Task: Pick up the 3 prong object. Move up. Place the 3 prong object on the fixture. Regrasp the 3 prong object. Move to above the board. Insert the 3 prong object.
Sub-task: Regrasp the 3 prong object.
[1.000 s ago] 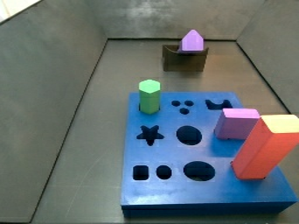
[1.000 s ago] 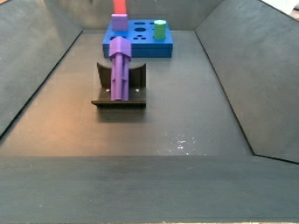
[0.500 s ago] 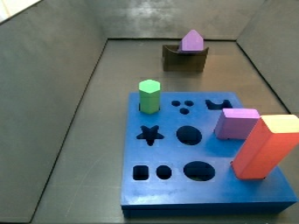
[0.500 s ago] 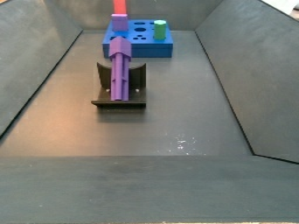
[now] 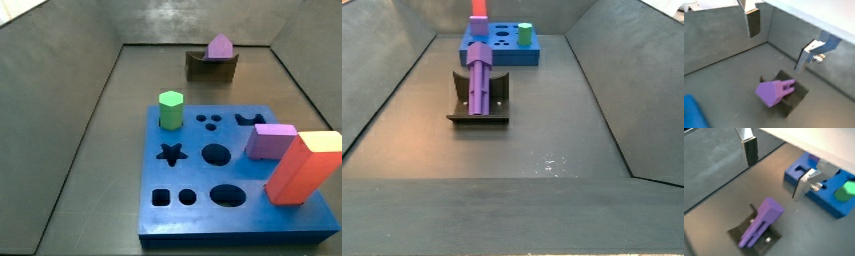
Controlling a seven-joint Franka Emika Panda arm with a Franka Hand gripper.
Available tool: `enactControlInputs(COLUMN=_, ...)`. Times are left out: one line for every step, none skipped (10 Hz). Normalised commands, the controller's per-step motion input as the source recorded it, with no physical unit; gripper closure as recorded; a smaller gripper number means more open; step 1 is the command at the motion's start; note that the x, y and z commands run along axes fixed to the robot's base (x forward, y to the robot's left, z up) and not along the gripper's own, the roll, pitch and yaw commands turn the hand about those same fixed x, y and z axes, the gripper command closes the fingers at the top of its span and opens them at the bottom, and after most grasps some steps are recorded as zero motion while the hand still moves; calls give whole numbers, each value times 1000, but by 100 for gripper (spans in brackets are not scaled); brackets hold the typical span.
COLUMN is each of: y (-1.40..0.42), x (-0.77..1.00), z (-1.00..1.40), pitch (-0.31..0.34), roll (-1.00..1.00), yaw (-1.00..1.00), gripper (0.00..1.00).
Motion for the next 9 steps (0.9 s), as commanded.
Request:
enactControlInputs(y=-22, x=32, z=-2, pitch=30, roll=1000, yaw=21, gripper=0)
enactControlInputs(y=-26, x=46, z=-5, pitch=43, roll=1000, yaw=25, gripper=0)
enactControlInputs(y=-28, x=54, z=-5, pitch=51, roll=1000, yaw=28, gripper=0)
enactControlInputs(y=-31, x=69, z=-7, pitch=71, roll=1000, yaw=34, gripper=0)
enactControlInputs(y=-36, x=82, z=-8, pitch=89, roll=1000, yaw=41, gripper=0)
enactControlInputs(y=-41, x=98, z=-8, pitch=118, roll=1000, yaw=54, gripper=0)
enactControlInputs(y=-43, x=101, z=-6, pitch=133, roll=1000, yaw=63, gripper=0)
enactControlInputs(y=-47, x=108, z=-9, pitch=179, roll=1000, yaw=97, gripper=0)
enactControlInputs(y=-49, x=111, z=-12, pitch=198, roll=1000, yaw=117, gripper=0)
